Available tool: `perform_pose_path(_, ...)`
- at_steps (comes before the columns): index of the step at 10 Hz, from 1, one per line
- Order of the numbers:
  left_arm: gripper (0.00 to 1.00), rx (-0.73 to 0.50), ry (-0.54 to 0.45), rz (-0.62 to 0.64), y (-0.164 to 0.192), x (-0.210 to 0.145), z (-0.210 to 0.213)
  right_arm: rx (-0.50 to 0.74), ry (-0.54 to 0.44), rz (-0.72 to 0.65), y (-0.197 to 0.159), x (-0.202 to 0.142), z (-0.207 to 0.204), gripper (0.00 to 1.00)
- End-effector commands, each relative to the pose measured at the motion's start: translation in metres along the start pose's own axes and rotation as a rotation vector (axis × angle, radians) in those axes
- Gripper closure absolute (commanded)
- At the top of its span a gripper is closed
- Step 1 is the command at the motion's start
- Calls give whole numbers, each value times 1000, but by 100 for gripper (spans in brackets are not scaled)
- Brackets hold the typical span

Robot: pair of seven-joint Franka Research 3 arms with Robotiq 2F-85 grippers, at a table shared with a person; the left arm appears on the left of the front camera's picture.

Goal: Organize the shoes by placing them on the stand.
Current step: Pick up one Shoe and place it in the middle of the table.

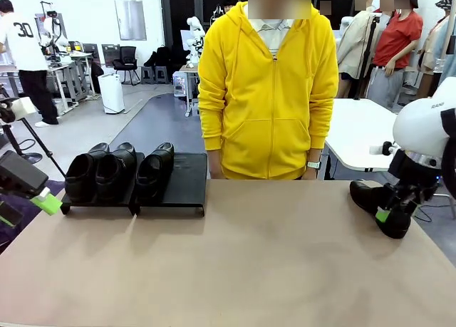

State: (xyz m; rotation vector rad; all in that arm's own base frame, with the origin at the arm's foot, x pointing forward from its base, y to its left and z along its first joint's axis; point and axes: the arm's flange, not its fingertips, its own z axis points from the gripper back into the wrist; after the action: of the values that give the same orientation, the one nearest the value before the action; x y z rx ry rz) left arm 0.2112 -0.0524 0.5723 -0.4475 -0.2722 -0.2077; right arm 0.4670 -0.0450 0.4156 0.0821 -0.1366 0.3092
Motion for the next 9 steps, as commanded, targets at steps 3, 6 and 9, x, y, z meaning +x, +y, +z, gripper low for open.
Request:
perform_pose_path(3,0,-13,-9,-1,1,3,1,-26,-115,12,-40,46,-22,0)
perform_pose_path(6,0,-13,-9,-1,1,3,1,5,-169,18,-59,69,-45,0)
perform_pose_path(9,0,-13,-9,-1,1,3,1,-1,-203,33,-69,82,-65,0)
